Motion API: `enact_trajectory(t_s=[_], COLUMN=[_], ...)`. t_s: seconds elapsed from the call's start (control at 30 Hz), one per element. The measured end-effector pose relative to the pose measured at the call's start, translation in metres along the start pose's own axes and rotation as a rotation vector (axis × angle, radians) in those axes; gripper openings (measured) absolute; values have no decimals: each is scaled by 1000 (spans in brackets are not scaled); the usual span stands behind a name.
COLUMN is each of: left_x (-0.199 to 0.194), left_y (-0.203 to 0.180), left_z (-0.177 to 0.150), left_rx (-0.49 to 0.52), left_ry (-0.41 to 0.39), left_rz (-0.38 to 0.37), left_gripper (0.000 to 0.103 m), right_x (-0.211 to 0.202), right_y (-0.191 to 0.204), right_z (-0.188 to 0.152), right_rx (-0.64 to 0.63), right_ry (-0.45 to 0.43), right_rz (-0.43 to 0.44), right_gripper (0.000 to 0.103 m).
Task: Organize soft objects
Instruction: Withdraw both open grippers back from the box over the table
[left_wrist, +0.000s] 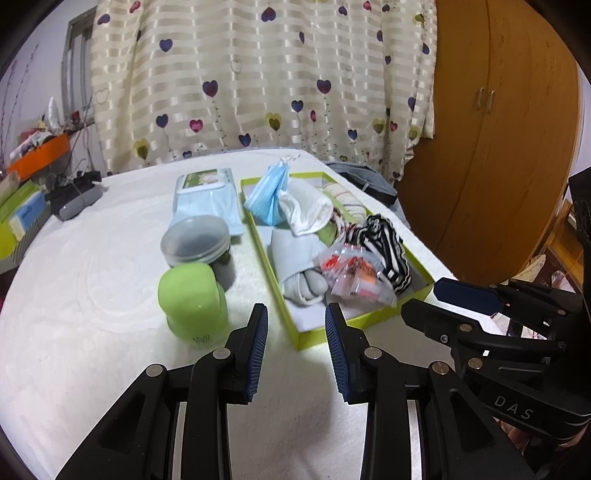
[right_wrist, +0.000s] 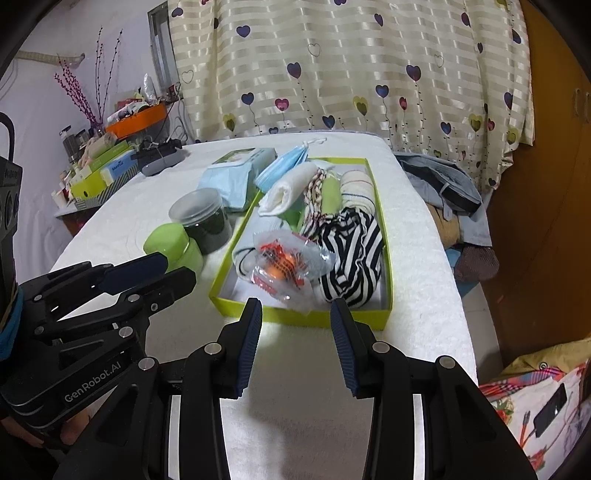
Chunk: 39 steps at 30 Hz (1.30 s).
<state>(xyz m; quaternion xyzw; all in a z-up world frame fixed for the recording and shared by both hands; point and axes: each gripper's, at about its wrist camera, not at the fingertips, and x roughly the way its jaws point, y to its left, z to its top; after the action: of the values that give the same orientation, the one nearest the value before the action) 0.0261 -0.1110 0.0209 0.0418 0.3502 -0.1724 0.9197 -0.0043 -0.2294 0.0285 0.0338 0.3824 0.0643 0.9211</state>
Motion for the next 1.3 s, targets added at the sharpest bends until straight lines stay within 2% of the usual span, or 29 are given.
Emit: enact_trajectory(t_s=[0.43,0.93,1.0,1.07,1.3], left_x=[14,34,36,40,44], left_y=[0,3,3,5,8], left_z=[-13,-17,-18,-17,-19], left_rx=[-8,-23,-32,-43,-63], left_ry=[43,97,103,116,132], left_rz=[30,79,88,93,106], left_gripper=[31,31,31,31,31], right_x=[22,47,50,52,63], right_y=[-5,-10,-10,-8,-8], right_z=[-13,-11,-9,-7,2], right_rx=[2,-11,-13,-19,-33], right_ry=[48,93,95,97,97], right_rz=[7,3,11,10,-13], right_gripper=[40,41,51,54,55])
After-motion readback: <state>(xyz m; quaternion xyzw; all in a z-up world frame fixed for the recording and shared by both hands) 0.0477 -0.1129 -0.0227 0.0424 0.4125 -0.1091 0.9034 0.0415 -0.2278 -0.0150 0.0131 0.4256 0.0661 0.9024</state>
